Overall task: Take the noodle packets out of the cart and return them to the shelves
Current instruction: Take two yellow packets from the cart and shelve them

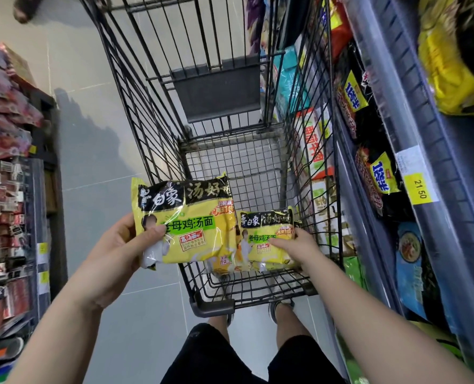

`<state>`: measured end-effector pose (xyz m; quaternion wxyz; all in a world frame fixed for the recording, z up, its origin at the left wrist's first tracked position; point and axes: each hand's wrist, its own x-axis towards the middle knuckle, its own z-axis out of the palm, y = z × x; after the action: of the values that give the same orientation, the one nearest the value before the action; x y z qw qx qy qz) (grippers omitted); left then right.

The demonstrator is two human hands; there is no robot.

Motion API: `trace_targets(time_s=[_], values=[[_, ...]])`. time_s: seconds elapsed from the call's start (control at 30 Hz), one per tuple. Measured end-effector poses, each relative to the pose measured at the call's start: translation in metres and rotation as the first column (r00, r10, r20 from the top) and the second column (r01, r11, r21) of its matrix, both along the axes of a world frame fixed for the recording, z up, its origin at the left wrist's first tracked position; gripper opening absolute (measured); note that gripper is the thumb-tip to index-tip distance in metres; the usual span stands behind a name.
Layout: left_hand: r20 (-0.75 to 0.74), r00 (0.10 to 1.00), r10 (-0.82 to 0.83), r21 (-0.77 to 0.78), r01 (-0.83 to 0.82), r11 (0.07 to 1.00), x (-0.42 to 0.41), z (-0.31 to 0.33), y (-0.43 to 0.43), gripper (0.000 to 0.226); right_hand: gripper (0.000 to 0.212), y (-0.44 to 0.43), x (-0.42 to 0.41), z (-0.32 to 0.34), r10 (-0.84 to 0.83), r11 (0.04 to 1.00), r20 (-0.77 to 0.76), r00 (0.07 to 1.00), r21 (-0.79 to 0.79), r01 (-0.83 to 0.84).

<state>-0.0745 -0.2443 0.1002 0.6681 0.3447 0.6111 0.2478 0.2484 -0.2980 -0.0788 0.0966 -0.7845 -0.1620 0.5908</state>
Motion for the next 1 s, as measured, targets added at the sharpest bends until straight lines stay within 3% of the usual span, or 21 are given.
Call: trace_targets(time_s=[0.07, 0.17, 0.23, 0.3, 0.37, 0.43, 0.47, 0.53, 0.6, 0.67, 0.73, 0.83, 1.0], values=[[0.007, 1.0, -0.001, 0.009, 0.001, 1.0, 0.0, 0.006, 0.001, 0.095, 0.074, -0.001, 0.004, 0.016, -0.026, 0.999, -0.065, 0.998, 0.044, 0.029], [0.012, 1.0, -0.003, 0.014, 0.003, 1.0, 0.0, 0.017, 0.005, 0.088, 0.097, 0.0, 0.007, 0.046, -0.059, 0.991, -0.157, 0.986, 0.112, 0.077], [0.025, 1.0, -0.006, 0.033, 0.005, 0.999, 0.0, 0.027, 0.007, 0.078, 0.093, 0.004, 0.012, 0.073, -0.087, 0.979, -0.217, 0.972, 0.16, 0.123], [0.028, 1.0, -0.011, 0.048, 0.009, 0.999, 0.0, 0.041, 0.01, 0.056, 0.085, 0.006, 0.015, 0.107, -0.092, 0.964, -0.279, 0.956, 0.215, 0.155], [0.05, 0.999, 0.011, 0.079, -0.015, 0.997, 0.0, 0.056, 0.013, 0.014, 0.087, 0.005, 0.02, 0.138, -0.096, 0.949, -0.316, 0.944, 0.258, 0.183], [0.057, 0.998, 0.028, 0.107, -0.033, 0.994, -0.002, 0.071, 0.016, 0.009, 0.062, 0.004, 0.024, 0.168, -0.132, 0.913, -0.394, 0.909, 0.309, 0.266], [0.058, 0.998, 0.024, 0.118, -0.031, 0.993, -0.002, 0.08, 0.019, 0.01, 0.064, 0.004, 0.027, 0.181, -0.132, 0.892, -0.41, 0.903, 0.347, 0.288], [0.081, 0.997, 0.016, 0.154, -0.028, 0.988, -0.001, 0.101, 0.025, 0.034, 0.09, 0.004, 0.032, 0.212, -0.142, 0.852, -0.395, 0.908, 0.418, 0.315], [0.088, 0.996, -0.021, 0.188, 0.004, 0.982, 0.002, 0.123, 0.034, 0.066, 0.089, 0.007, 0.035, 0.247, -0.128, 0.808, -0.416, 0.9, 0.483, 0.338], [0.078, 0.996, -0.046, 0.245, 0.026, 0.969, 0.005, 0.145, 0.043, 0.062, 0.07, 0.008, 0.036, 0.28, -0.118, 0.757, -0.42, 0.9, 0.549, 0.355], [0.098, 0.993, -0.065, 0.302, 0.033, 0.953, 0.007, 0.163, 0.052, 0.052, 0.064, 0.006, 0.036, 0.309, -0.115, 0.713, -0.408, 0.905, 0.6, 0.362], [0.143, 0.981, -0.129, 0.34, 0.074, 0.938, 0.002, 0.177, 0.065, 0.089, 0.086, -0.004, 0.032, 0.346, -0.118, 0.663, -0.353, 0.928, 0.668, 0.339], [0.186, 0.92, -0.344, 0.414, 0.245, 0.877, -0.002, 0.193, 0.078, 0.093, 0.101, -0.05, 0.008, 0.391, -0.262, 0.541, -0.273, 0.926, 0.753, 0.375]])
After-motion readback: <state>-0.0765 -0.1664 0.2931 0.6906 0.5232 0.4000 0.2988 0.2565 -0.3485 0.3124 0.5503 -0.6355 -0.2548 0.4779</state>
